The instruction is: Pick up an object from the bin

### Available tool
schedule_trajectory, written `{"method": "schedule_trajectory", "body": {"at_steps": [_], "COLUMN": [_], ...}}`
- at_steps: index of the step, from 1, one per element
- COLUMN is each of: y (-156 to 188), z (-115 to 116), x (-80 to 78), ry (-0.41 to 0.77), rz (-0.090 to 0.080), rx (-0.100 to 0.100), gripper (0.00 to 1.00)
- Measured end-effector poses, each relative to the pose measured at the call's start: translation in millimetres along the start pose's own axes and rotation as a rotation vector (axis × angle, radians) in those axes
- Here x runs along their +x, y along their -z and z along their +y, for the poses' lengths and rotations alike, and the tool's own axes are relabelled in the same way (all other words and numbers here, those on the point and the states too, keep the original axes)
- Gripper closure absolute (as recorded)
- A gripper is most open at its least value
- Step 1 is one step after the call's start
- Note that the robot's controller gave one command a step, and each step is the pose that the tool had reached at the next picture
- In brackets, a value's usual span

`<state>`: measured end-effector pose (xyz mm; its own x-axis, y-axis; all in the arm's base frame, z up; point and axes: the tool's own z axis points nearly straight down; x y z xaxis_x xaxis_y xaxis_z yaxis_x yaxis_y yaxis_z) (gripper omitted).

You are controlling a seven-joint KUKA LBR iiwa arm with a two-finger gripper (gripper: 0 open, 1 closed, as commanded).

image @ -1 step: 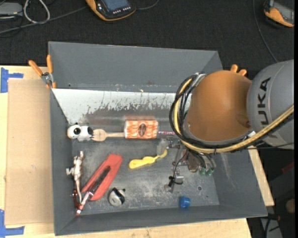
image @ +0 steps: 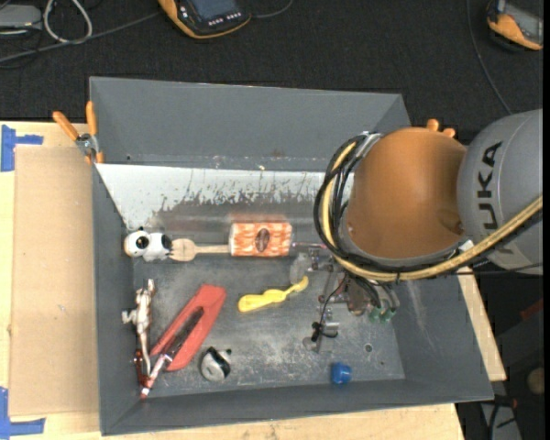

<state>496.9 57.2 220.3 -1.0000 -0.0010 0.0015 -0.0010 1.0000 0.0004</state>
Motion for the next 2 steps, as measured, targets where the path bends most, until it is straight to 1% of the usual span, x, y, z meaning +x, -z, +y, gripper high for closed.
{"method": "schedule_trajectory", "body": {"at_steps": [1,2], "y": [-69.2,-83.3], "z": [-12.8,-2.5], "x": [-16.6,-63.8], "ry": [0.022,0.056], "rz": [-0.004,-0.002], "rx": [-0.001,-0.001], "gripper": [0.0,0.0]}}
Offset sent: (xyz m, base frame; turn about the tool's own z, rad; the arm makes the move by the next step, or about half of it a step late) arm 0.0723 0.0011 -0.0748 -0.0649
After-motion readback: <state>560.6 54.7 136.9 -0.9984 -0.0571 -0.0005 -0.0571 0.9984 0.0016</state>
